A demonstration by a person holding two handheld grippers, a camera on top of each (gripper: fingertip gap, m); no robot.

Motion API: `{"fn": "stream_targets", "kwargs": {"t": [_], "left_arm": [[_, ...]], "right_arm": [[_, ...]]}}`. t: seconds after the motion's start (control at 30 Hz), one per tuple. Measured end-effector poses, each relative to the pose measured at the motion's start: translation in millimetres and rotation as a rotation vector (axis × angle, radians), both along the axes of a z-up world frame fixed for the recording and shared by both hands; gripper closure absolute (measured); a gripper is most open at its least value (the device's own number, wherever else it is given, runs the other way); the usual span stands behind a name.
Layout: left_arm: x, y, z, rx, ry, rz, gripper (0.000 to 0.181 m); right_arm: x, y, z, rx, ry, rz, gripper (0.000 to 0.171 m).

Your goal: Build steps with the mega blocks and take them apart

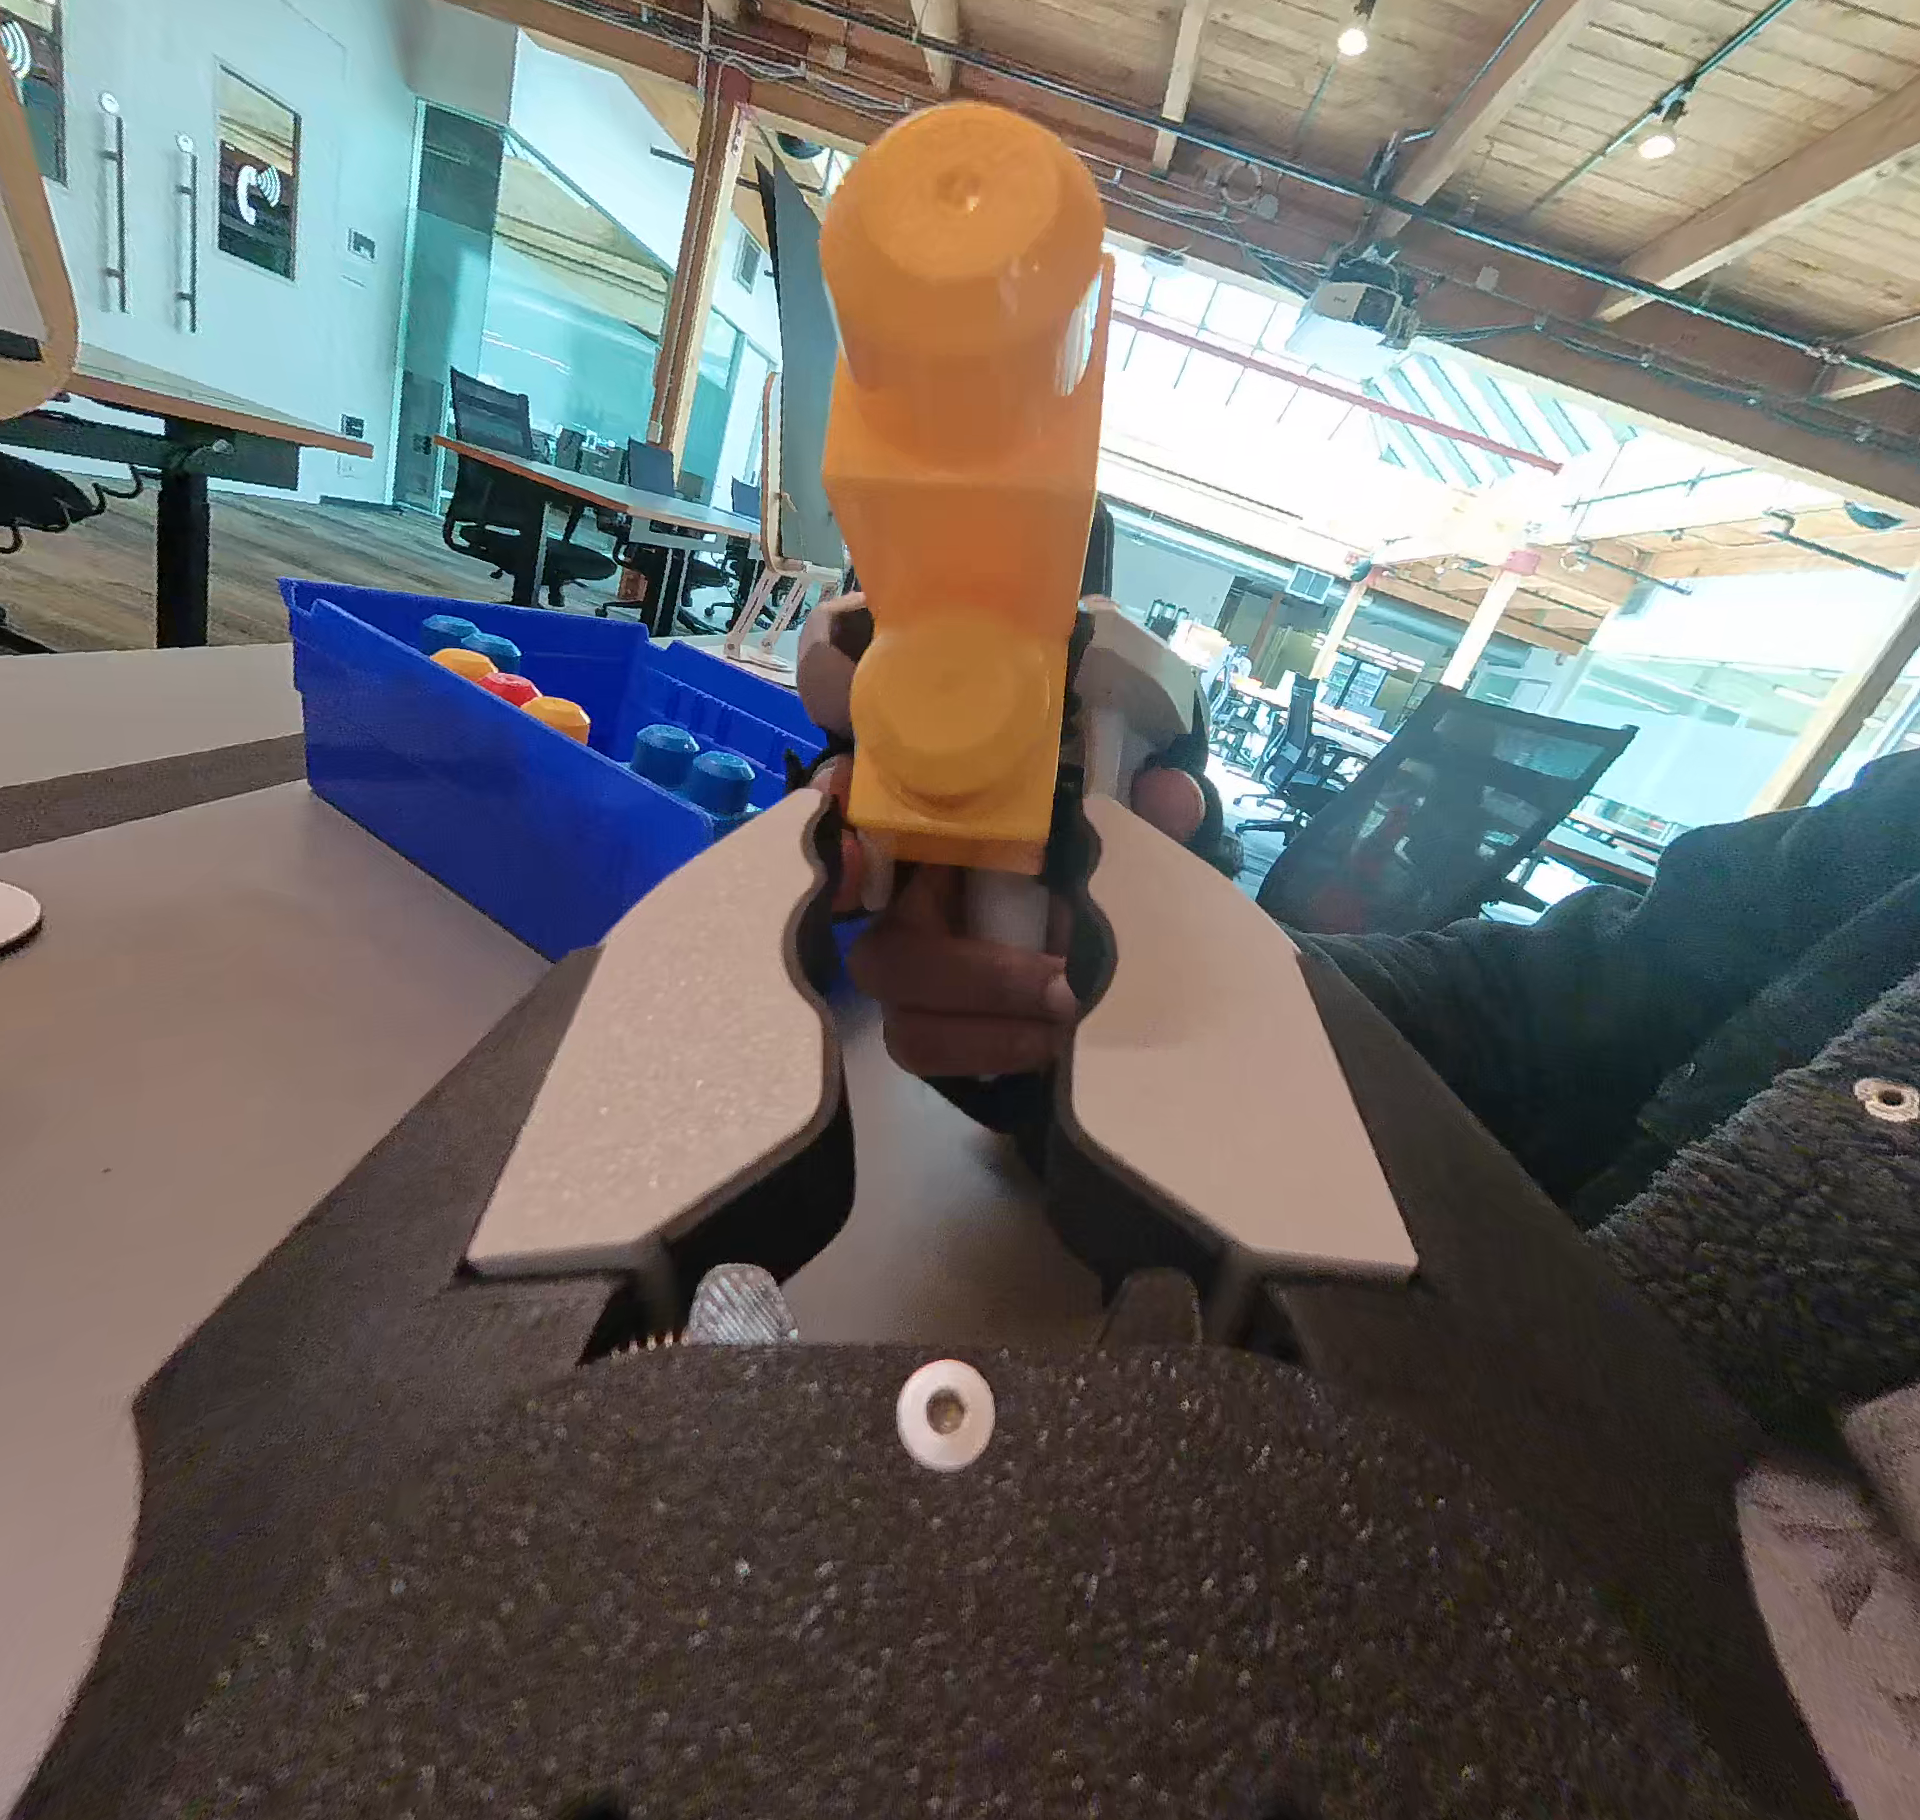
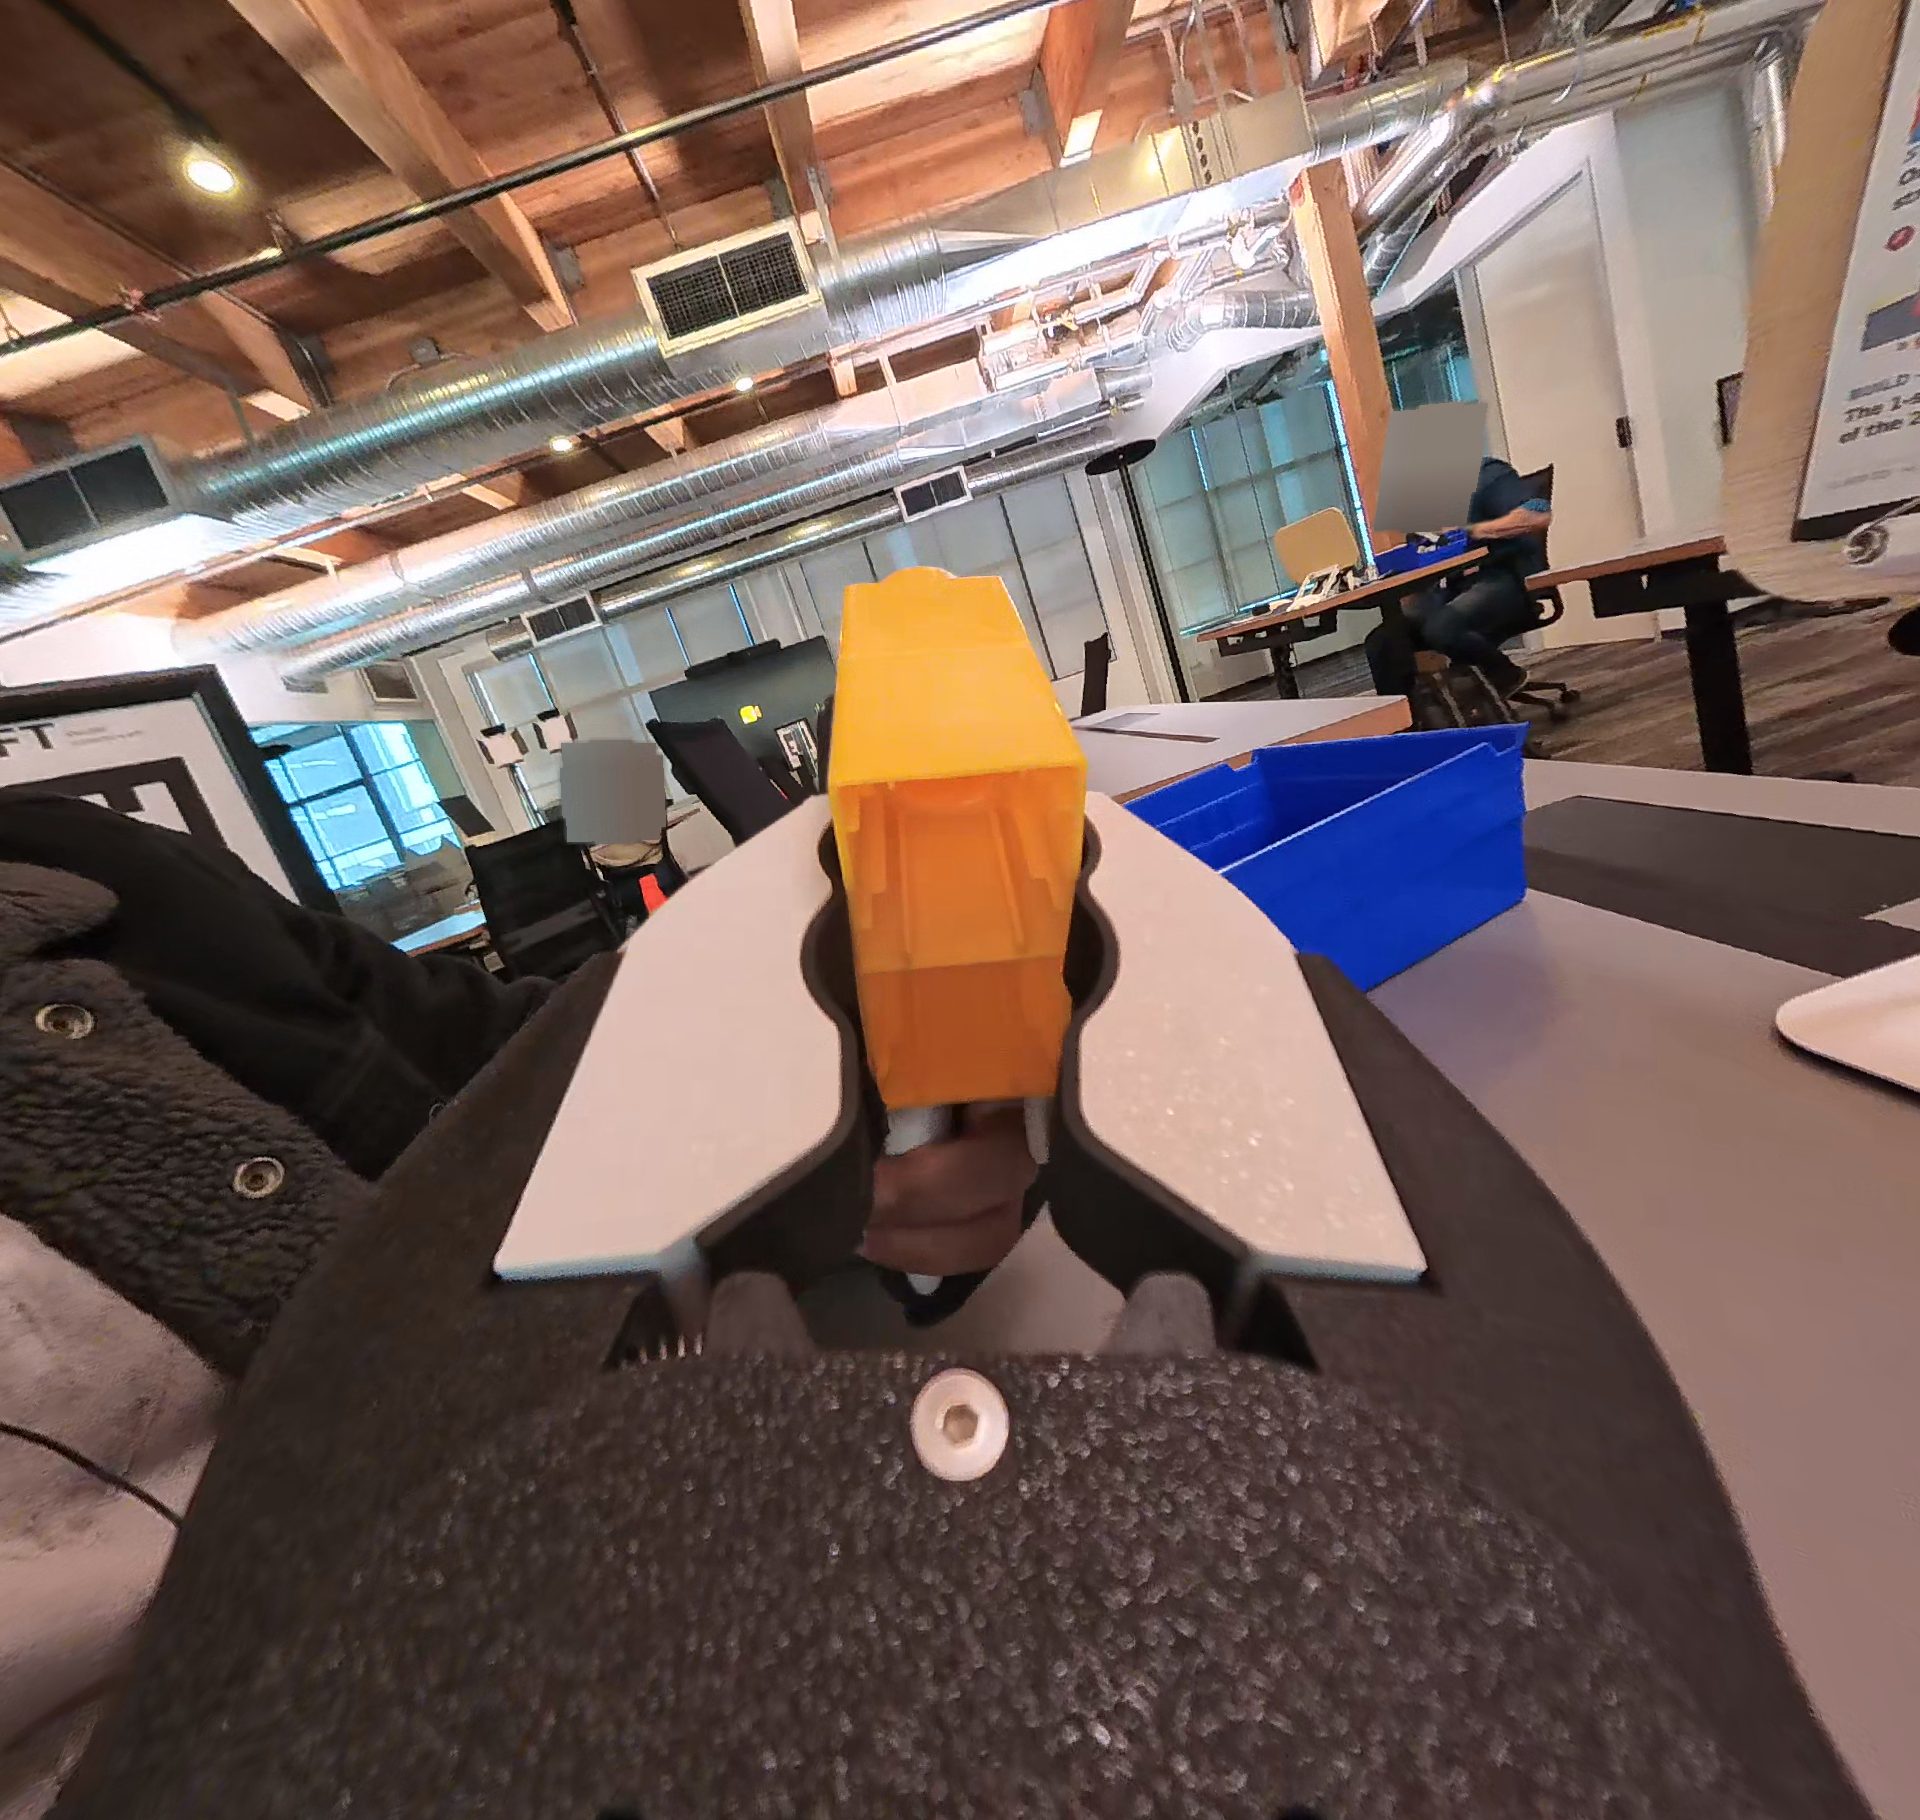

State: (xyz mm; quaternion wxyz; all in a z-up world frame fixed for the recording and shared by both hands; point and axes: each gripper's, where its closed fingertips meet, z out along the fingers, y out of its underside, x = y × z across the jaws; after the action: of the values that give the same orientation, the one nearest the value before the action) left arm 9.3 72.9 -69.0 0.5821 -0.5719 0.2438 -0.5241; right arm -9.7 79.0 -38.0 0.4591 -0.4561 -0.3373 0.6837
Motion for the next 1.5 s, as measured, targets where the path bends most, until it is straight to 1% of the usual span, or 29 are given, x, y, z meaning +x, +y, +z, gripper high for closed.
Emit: {"fn": "stream_targets", "kwargs": {"t": [0.07,0.23,0.37,0.6,0.77,0.9,1.0,1.1,1.27,1.5], "left_arm": [[-1,0,0,-0.005,-0.003,0.002,0.146],[-1,-1,0,-0.017,0.018,-0.019,0.146],[-7,-1,5,-0.008,0.041,-0.045,0.146],[-13,-4,5,0.029,0.144,-0.069,0.146],[-14,-7,-9,0.044,0.297,-0.105,0.146],[-20,-7,-18,0.046,0.412,-0.107,0.146],[-27,-5,-27,0.047,0.51,-0.087,0.146],[-34,-2,-37,0.007,0.58,-0.082,0.146],[-34,-1,-67,-0.032,0.75,-0.08,0.146],[-22,-9,-99,-0.045,0.9,-0.121,0.145]], "right_arm": [[-1,-1,-1,-0.001,-0.001,0.003,0.133],[-2,-2,-2,0.002,-0.008,0.014,0.133],[-3,-5,-7,0.056,-0.081,0.029,0.135],[-2,-10,-18,0.165,-0.196,0.067,0.135],[-1,-13,-33,0.227,-0.29,0.109,0.135],[1,-13,-51,0.29,-0.412,0.126,0.135],[10,-5,-66,0.355,-0.525,0.111,0.135],[22,4,-75,0.394,-0.609,0.086,0.135],[37,13,-77,0.415,-0.688,0.056,0.129],[35,1,-68,0.461,-0.693,0.067,0.128]]}}
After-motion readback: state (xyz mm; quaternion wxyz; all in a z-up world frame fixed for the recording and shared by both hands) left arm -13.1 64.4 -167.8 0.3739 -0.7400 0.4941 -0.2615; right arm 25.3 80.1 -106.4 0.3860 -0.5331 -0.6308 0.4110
